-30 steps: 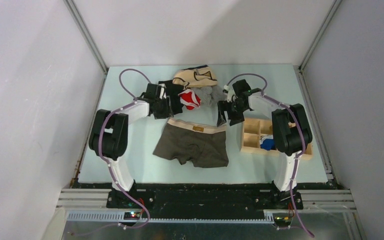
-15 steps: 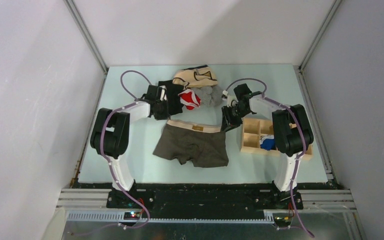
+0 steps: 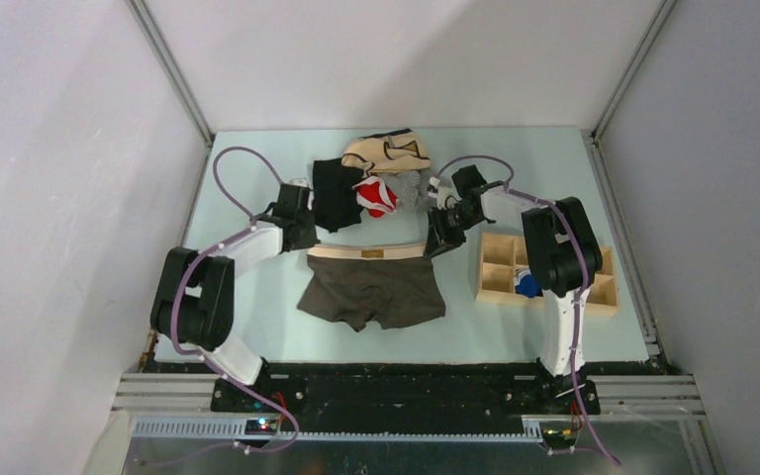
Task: Roll the underwear
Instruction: Flatten out the underwear at the center of the board.
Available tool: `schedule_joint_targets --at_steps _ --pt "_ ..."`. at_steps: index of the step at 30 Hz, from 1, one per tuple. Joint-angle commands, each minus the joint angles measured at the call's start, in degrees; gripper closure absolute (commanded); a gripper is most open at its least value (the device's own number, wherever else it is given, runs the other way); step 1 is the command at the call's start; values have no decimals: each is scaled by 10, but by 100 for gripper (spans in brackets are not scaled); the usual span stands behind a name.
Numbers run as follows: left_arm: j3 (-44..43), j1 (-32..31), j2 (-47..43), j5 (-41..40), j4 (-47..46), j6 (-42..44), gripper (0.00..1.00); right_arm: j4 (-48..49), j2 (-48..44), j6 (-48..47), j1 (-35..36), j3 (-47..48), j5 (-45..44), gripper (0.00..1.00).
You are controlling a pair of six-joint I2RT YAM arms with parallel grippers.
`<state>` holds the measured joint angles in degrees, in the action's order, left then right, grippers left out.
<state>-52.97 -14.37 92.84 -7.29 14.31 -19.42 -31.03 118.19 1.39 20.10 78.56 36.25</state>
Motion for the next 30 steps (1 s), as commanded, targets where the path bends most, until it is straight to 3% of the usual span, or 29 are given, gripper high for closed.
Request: schedule_joint_targets --at_steps 1,2,3,4,5,7,10,12,14,15,16,17,19,21,30 --pt "-21 1 -12 -73 0 5 85 25 24 -2 16 57 -58 63" --pt "-29 1 -10 -84 13 9 76 23 23 -2 18 70 -66 51" --pt "-50 1 -11 -88 21 11 56 17 20 -4 19 77 -76 46" --pt "-59 2 -18 -88 42 16 46 15 6 -9 18 82 -78 33" --pt "-74 5 -22 -84 54 16 34 6 -3 -10 16 80 -83 28" --pt "-78 12 -45 -58 89 12 26 -11 -40 -41 10 65 -90 21" --pt "-63 28 -84 5 140 -3 22 -28 -117 -82 4 23 -91 22" --pt "-52 48 -92 53 172 -5 26 -41 -160 -121 3 -13 -77 29" --pt "-53 73 -86 90 210 -3 40 -59 -194 -170 6 -44 -53 38" --pt "-50 96 -79 119 229 -8 54 -74 -210 -213 11 -62 -37 41" --pt "-44 107 -78 137 233 -10 62 -84 -214 -232 15 -69 -31 49" --pt "-29 125 -75 165 240 -16 79 -109 -216 -276 28 -76 -24 55" --pt "2 136 -75 188 237 -23 94 -146 -207 -334 53 -80 -31 69" --pt "32 137 -77 213 221 -28 100 -164 -195 -367 78 -82 -43 80" --pt "103 95 -66 222 142 -66 99 -136 -163 -441 164 -102 -82 85"
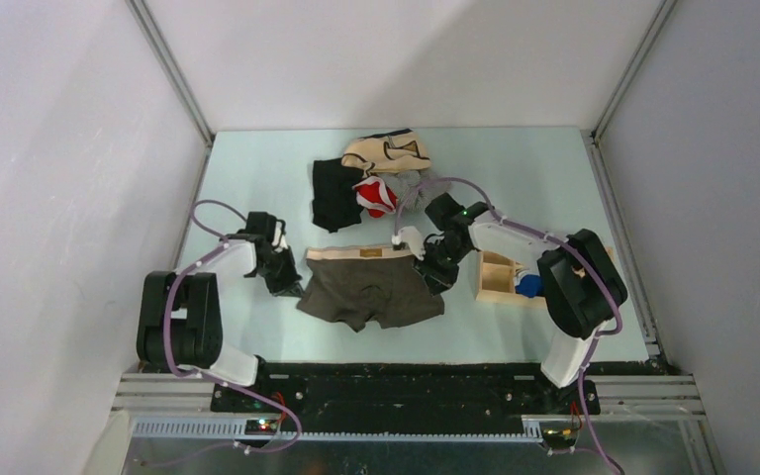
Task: Roll the underwear
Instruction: Flatten out the underwear at the center of the board.
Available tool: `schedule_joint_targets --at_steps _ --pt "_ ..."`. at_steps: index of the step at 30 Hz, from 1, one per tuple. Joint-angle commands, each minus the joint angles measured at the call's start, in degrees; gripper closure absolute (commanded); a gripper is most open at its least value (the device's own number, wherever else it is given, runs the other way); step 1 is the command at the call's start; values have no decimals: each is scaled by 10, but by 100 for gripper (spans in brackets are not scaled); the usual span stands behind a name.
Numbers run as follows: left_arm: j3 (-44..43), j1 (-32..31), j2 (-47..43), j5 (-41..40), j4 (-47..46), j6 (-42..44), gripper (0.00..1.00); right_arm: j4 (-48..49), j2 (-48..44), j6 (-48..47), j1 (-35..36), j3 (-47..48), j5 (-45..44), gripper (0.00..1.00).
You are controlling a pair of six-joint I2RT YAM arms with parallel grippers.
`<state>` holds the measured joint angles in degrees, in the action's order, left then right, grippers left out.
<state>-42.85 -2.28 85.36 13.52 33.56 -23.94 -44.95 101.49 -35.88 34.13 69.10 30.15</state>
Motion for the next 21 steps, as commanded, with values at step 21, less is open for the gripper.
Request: schedule_joint_targets --at_steps 21 --pt "30 -77 -113 8 -40 -45 100 22 7 -32 55 -56 -64 84"
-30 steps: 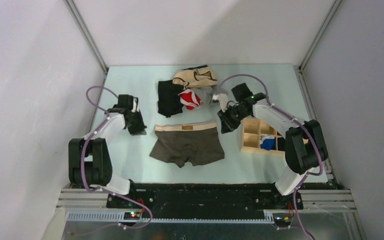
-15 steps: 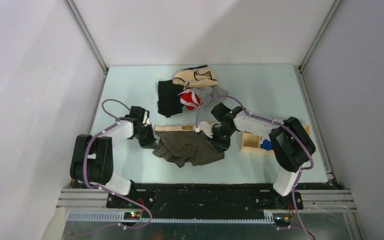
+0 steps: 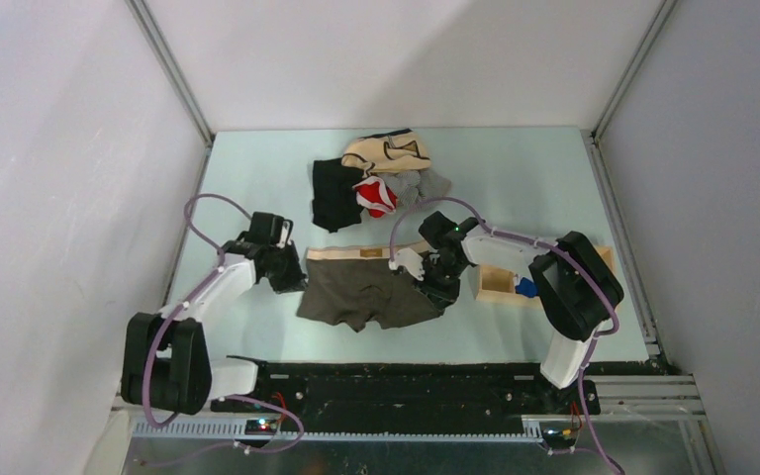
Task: Roll the underwear
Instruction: Flatten out the underwear at the center of the board.
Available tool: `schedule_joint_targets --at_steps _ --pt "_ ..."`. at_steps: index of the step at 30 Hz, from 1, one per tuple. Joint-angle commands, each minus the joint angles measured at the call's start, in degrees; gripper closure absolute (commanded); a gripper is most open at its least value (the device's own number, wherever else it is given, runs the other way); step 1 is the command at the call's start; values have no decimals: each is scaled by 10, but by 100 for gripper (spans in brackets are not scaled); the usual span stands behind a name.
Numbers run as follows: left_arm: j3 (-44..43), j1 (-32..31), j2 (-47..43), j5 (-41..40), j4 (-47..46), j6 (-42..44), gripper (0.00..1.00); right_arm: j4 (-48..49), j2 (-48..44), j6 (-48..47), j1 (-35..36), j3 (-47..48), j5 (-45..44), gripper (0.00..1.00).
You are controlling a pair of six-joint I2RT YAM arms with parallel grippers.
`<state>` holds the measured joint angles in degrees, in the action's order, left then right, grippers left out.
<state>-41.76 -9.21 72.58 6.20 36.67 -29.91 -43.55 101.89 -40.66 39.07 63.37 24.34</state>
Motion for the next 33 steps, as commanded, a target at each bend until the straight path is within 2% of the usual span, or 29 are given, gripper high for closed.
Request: schedule_joint_targets --at_steps 1,6,10,16,22,33 --pt "23 -8 22 81 -74 15 100 9 4 19 9 2 -7 84" --pt "52 -9 58 64 -72 1 100 11 4 29 18 2 -17 84" --pt "84 -15 60 -20 -36 -11 100 14 5 34 23 -7 -32 84" --pt "89 -61 29 -86 9 -46 100 12 7 61 23 -22 -80 85" --pt "65 -67 14 -87 87 -78 100 -1 10 83 22 -37 -105 86" --pt "76 -11 36 -114 103 -106 100 -22 3 89 9 -62 -155 87"
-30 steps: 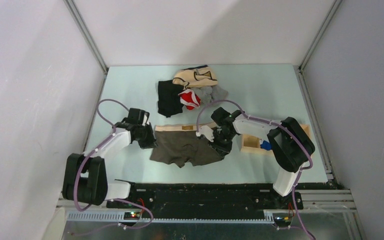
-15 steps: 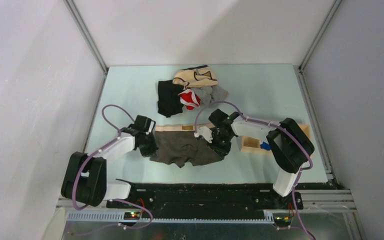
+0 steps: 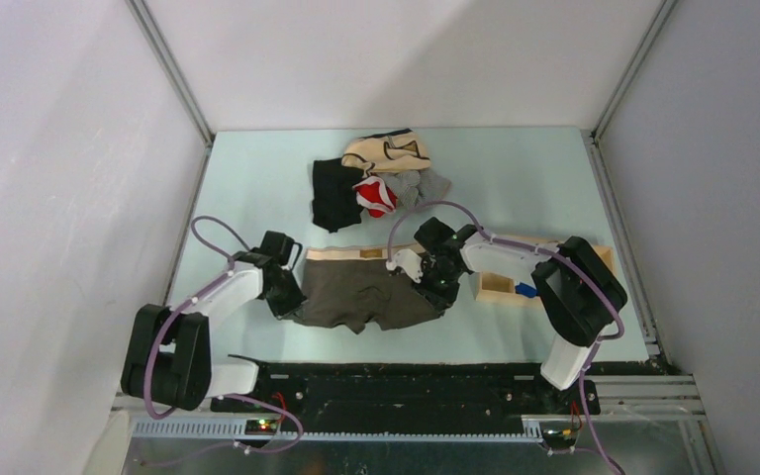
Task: Roll the underwear
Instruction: Flatten out the underwear at the center of the board.
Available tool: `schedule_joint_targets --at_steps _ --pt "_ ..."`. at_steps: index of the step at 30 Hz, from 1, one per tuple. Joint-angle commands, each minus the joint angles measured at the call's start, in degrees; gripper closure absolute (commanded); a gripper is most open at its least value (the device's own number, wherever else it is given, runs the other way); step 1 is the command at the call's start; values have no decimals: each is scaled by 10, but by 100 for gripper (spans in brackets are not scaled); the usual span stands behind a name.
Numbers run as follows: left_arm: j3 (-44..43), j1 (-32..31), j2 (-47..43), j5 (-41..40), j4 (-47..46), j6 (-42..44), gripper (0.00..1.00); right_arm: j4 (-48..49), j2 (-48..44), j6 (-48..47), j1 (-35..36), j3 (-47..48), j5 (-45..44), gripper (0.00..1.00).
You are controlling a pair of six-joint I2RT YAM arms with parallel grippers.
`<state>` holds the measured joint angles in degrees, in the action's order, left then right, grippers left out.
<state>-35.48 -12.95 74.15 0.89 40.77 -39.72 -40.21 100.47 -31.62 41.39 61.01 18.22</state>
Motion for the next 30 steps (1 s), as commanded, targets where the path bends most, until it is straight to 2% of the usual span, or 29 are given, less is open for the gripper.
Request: schedule_joint_targets --at_steps 1,8,11,14,16,17,19,22,25,30 --pt "11 30 20 -62 64 -9 100 -55 18 1 -19 -39 -95 87" --pt "-14 62 15 -47 67 18 100 -73 -1 14 -28 -39 -80 84" --pt "-36 53 -23 34 47 68 100 -85 -53 34 -31 -39 -54 71" --pt "-61 45 -79 41 45 104 100 -104 -91 68 -36 -39 -32 58" --pt "-72 44 -102 60 27 125 82 -123 -107 90 -58 -40 -9 52" --pt "-77 44 -107 74 18 132 66 -130 -113 101 -67 -40 10 49" --pt "-86 44 -114 79 -16 148 52 -130 -115 111 -98 -35 33 47" --pt "-89 44 -96 70 -68 152 47 -124 -109 121 -147 -14 65 46" --pt "-100 44 -37 70 -123 155 42 -117 -77 134 -165 32 81 46" --pt "-168 46 82 31 -161 180 43 -93 -23 148 -165 109 88 48"
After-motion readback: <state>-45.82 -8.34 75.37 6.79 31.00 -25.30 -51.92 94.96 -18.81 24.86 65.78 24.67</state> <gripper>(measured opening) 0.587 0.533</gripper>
